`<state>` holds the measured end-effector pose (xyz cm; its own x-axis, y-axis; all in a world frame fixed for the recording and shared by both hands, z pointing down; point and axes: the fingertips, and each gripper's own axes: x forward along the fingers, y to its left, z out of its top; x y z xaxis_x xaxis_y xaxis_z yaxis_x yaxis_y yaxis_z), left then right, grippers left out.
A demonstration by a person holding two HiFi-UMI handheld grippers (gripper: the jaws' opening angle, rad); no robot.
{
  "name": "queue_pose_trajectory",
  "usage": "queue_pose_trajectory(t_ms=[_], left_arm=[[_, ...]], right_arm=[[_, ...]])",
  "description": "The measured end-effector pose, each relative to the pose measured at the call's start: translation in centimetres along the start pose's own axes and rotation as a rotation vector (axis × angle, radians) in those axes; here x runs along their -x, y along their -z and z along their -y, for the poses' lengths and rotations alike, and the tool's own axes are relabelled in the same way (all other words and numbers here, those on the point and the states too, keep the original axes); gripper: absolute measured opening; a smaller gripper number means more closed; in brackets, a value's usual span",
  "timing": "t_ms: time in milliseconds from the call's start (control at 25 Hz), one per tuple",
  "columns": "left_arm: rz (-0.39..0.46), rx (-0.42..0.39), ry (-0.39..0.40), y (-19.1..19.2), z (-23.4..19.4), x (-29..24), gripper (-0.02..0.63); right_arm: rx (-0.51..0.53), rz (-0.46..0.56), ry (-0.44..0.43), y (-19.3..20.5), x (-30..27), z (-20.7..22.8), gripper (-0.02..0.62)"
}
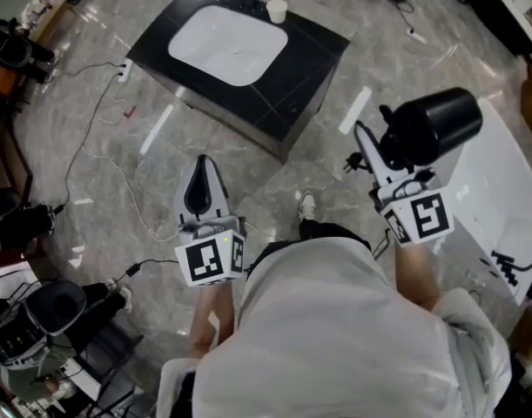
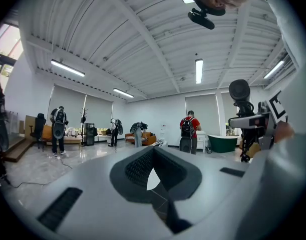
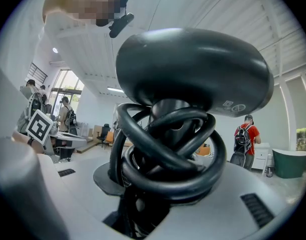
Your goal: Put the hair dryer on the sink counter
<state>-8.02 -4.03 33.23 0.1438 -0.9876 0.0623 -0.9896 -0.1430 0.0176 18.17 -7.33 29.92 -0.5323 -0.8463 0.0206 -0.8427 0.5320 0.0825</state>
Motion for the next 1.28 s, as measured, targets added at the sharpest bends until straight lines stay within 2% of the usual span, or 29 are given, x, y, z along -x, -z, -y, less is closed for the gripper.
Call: queue_pose_trajectory(t_ms=[160,400,720,1000,1280], left_arm=[[-0.022,0.016,-0.029,0.1,0.8,-1.8,0.002],[-0.025,-0.002,-0.078,-0.1,2.1,-4.1,0.002],[-0.013,-0.023,-0.136,-1.0,2.2,-4.5,0.002],[-0.040,0.019,-0.081,0.9,2.5,-6.3,0.002],[0.014,-0.015,-0.026,-1.3,1.4,-8.4,0.002]], right_arm=[[-0.011,0.003,-0.051,0.3,-1.9,1.8,0.207],[-0.019,0.007,-0.110,1.2,-4.2,4.2,0.206],[-0.013,0.028,-0.157,0.9,-6.3,5.3,0.207],[0.003,0.022,-0.136,0.9,-7.1,5.3,0.206],[0.020,-0.002,-0.075,0.3,-7.9,5.3,0.206]])
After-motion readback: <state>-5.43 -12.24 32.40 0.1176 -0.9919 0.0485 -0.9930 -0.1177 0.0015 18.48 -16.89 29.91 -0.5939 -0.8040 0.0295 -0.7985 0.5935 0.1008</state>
